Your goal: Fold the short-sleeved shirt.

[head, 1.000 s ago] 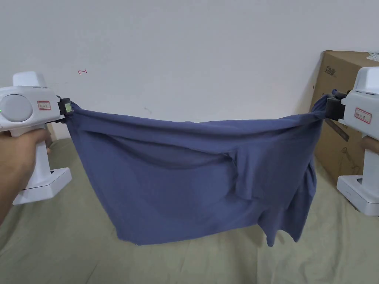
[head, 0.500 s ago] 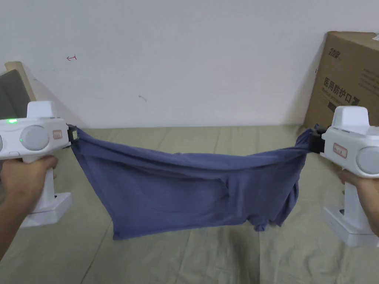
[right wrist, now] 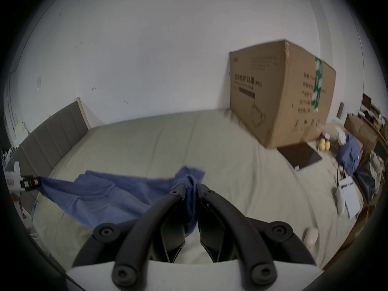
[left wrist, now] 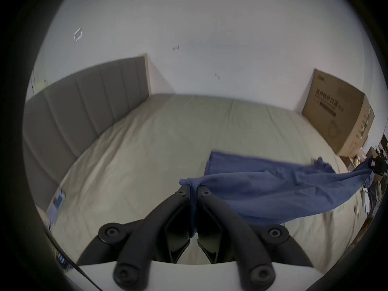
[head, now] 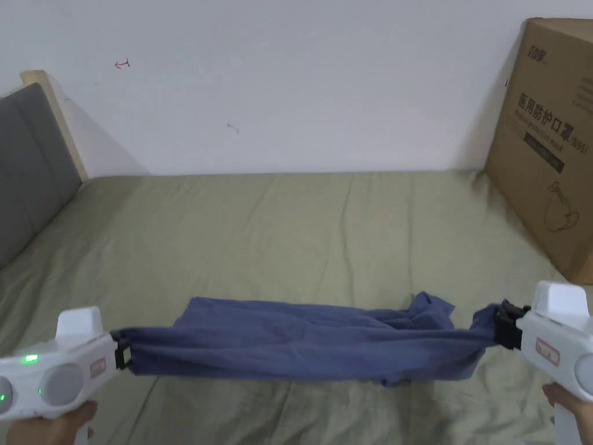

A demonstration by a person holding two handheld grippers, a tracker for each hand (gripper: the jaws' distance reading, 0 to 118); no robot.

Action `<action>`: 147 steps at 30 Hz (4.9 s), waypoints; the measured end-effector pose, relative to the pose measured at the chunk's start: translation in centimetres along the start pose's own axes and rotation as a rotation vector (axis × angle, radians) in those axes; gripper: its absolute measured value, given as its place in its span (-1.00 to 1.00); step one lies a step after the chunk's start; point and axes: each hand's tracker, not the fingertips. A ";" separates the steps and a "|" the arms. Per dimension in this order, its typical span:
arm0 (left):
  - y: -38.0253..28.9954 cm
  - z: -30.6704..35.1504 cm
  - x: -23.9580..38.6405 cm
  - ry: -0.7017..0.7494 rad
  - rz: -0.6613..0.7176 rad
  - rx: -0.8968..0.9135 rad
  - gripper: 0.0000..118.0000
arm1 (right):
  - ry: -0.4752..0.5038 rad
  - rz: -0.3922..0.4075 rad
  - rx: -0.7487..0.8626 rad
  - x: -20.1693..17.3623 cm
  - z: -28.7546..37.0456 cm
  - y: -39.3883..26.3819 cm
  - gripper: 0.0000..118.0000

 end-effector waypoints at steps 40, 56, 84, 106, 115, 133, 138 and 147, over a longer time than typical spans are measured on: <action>-9.0 12.8 0.9 -0.090 0.082 0.006 0.83 | -0.063 0.003 -0.073 0.0 10.2 -10.9 0.54; -0.7 19.0 9.0 -0.132 -0.044 0.565 -0.50 | -0.095 0.137 0.461 -5.9 17.8 -1.2 -0.44; 6.5 -16.3 11.2 -0.048 -0.043 -0.401 0.77 | -0.093 0.194 0.300 -4.2 0.1 3.4 -1.00; 5.9 -16.3 10.5 -0.196 -0.174 -0.177 -0.91 | -0.125 0.128 -0.359 2.2 -17.5 -3.3 0.71; 5.9 -12.6 9.3 -0.195 -0.148 -0.160 -0.91 | -0.056 0.044 -0.429 1.9 -19.2 -5.8 -0.91; 14.7 3.4 5.0 -0.149 -0.076 0.167 -0.91 | 0.046 0.182 0.175 -2.9 2.3 10.4 -0.93; 21.1 7.1 3.4 -0.124 -0.072 0.278 -0.91 | 0.095 0.151 0.339 -4.4 5.9 17.2 -0.93; 30.7 12.0 2.7 -0.096 -0.017 0.469 -0.91 | 0.098 0.180 0.552 -6.9 8.5 27.6 -0.93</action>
